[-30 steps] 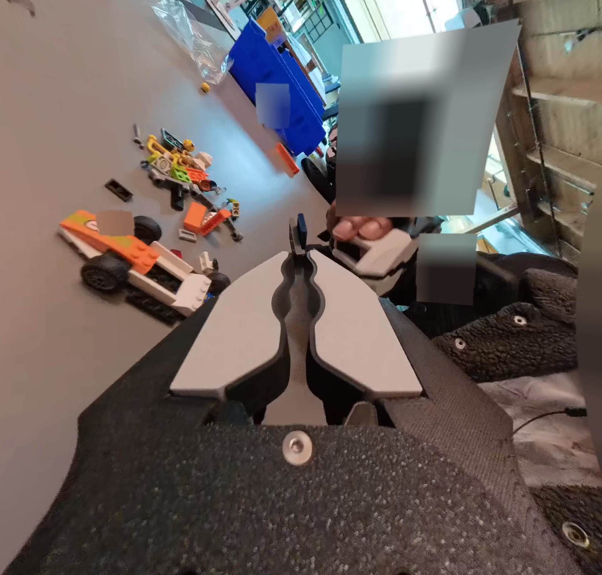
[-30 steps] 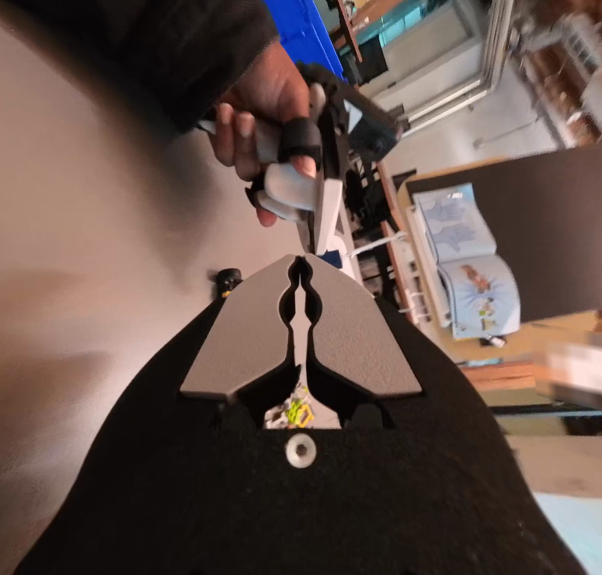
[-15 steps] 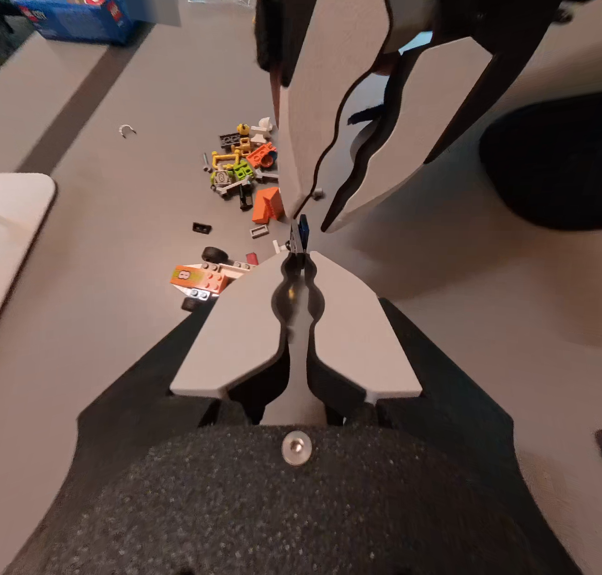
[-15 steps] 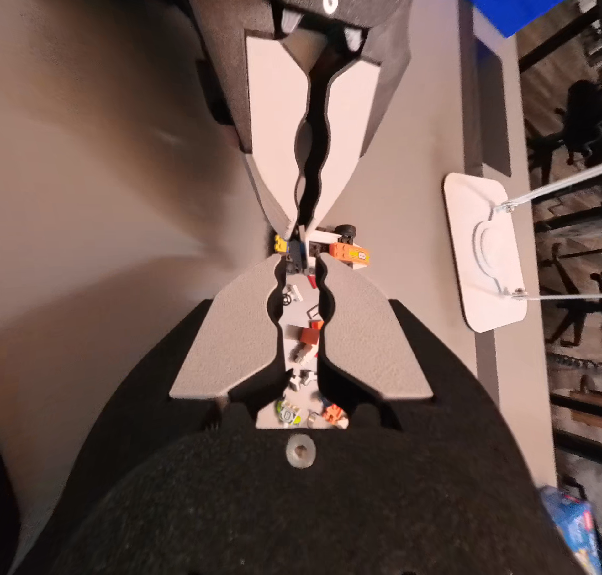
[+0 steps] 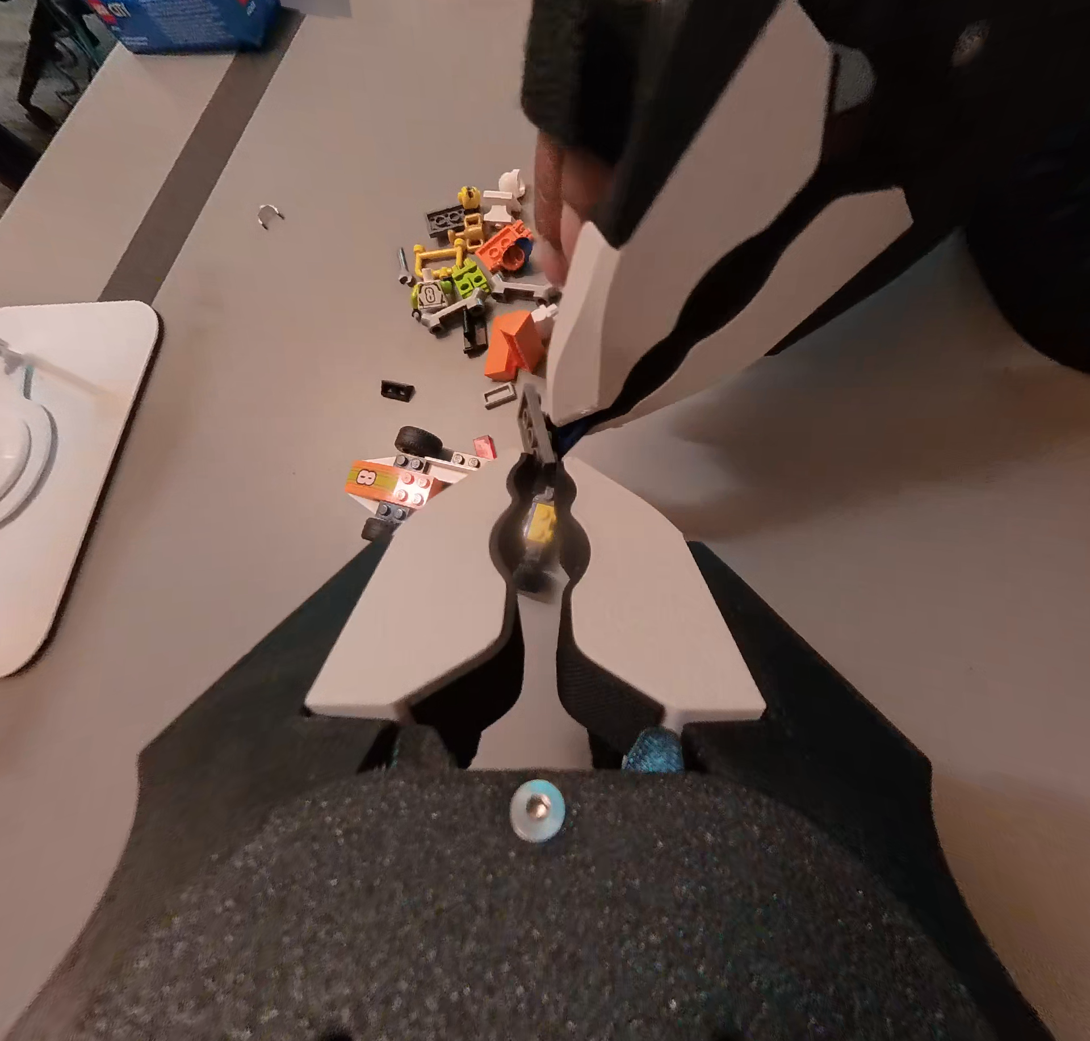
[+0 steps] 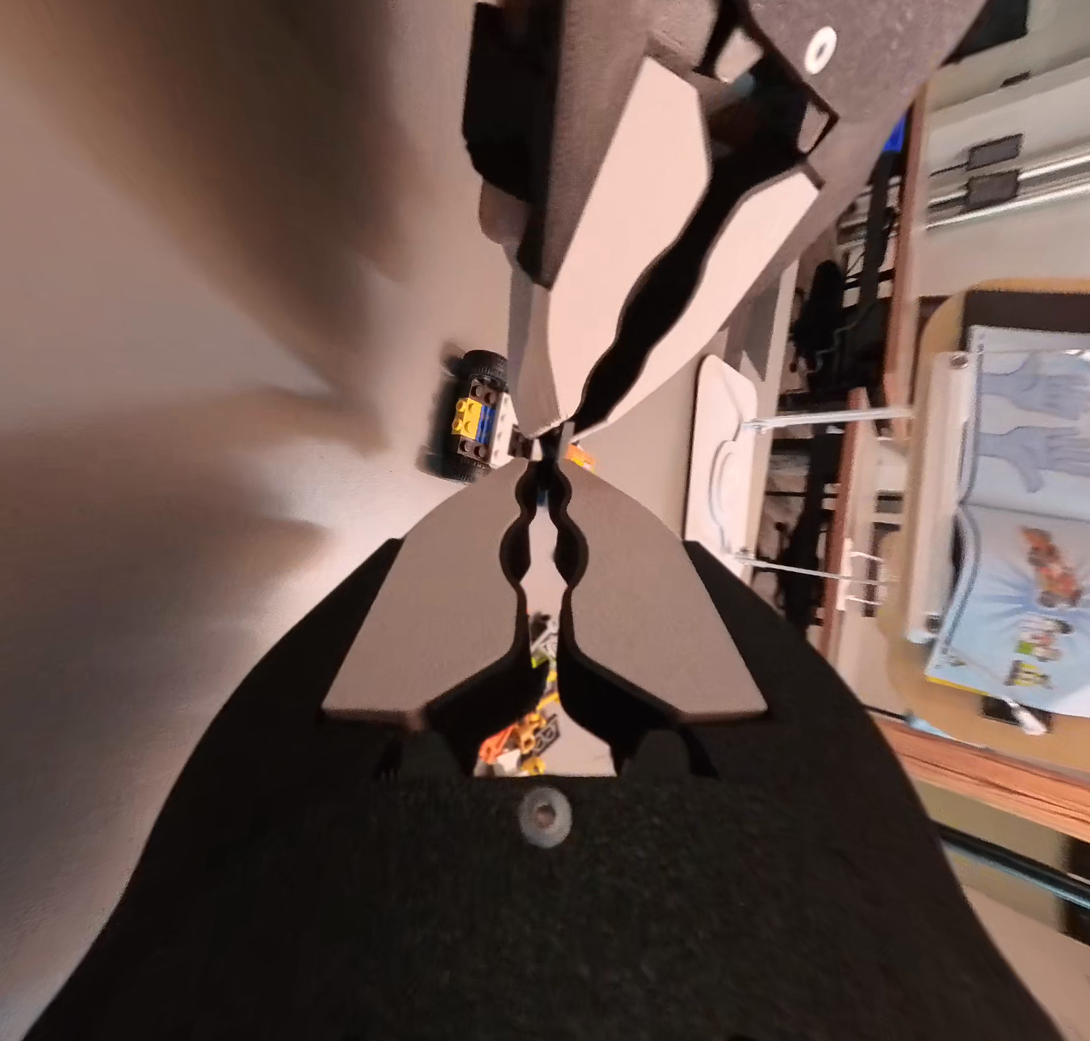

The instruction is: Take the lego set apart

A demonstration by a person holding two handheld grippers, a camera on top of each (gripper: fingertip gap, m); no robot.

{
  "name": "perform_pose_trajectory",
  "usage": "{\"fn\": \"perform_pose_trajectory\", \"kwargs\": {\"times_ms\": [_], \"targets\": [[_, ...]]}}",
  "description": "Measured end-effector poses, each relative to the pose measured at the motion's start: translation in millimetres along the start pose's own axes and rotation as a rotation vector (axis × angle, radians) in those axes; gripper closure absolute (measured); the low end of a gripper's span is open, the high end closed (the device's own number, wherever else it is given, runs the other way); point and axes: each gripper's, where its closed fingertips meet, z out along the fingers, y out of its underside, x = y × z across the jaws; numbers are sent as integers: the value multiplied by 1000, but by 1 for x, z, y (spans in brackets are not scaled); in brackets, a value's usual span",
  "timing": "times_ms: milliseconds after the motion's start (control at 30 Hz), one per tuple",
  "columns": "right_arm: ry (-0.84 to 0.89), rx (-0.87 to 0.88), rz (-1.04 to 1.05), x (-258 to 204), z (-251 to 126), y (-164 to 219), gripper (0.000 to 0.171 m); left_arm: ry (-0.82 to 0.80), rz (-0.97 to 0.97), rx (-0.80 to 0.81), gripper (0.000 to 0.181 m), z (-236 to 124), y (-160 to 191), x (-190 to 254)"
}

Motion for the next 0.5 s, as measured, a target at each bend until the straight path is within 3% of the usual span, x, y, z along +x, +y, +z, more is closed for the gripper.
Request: {"fn": "perform_pose_trajectory", "kwargs": {"times_ms": [167, 333, 433, 500], "targets": [[77, -13, -145, -7, 0, -4, 169, 11, -67, 7, 176, -3, 3, -7], [89, -6, -127, -7, 0, -4, 169, 30, -87, 9, 176, -1, 3, -5], [67, 19, -40, -7, -3, -3, 169, 46, -128, 18, 176, 0, 3, -5], [12, 54, 132, -7, -5, 1, 169, 78, -187, 41, 176, 1, 3, -6]]}}
